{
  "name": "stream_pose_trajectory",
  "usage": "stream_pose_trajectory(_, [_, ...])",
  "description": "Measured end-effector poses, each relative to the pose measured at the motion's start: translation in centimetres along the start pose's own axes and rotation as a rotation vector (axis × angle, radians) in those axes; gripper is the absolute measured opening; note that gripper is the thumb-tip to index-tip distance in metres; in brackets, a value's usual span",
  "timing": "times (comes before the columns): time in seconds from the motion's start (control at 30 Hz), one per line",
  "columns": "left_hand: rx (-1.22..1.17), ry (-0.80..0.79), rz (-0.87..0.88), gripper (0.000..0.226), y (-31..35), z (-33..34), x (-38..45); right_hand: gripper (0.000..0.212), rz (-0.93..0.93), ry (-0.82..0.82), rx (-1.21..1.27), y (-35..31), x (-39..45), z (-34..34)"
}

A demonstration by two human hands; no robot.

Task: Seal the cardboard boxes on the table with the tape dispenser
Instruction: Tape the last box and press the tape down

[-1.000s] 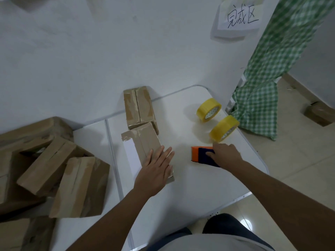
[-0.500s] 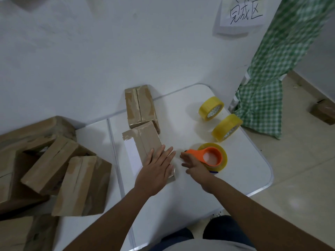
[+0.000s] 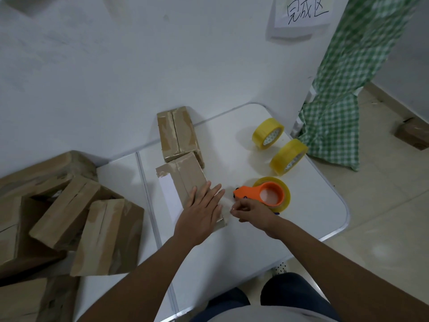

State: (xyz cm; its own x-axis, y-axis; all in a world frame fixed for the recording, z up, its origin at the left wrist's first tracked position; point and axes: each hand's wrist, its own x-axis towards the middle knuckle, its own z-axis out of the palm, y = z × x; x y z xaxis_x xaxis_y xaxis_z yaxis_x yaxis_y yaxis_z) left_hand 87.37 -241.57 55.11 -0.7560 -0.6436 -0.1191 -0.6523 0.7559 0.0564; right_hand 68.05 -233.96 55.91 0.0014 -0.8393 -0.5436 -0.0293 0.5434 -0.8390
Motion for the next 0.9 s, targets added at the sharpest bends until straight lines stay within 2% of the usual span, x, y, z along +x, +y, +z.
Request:
stream_pose_trajectory(0.17, [-0.006,0.017,0.007,0.056,-0.1,0.2,0.0,0.005,-0.017,-0.078,-0.051,-1.3,-0.4,-0.9])
stream_pose_trajectory(0.33, [-0.039,0.002,0.004,0.055,-0.1,0.0,-0.1,0.009,-0.047,-0.04,-0.163,-2.1,-0.8,-1.1])
stream_pose_trajectory(0.53, [-0.485,0.036,0.001,0.052,-1.3,-2.1,-0.1,0.005,-0.088,-0.01,-0.176,-1.4,-1.1,-0.8])
stream_pose_trajectory(0.6, [-0.426,0.064,-0.016,0.052,-1.6,-2.3,-1.4,0.005,-0.1,-0.003,-0.186,-1.3,-1.1,-0.7])
stream_pose_trajectory(0.77, [-0.183,-0.034,-0.007,0.068,-1.4,-0.5,-4.4,0.006,-0.108,0.005,-0.207,-1.1,-1.1,-0.7])
stream_pose_trajectory(0.9, [0.065,0.075,0.034,0.077,-0.9,-0.6,-4.1,0.006,-0.159,0.057,-0.191,-0.3,-1.1,-0.6])
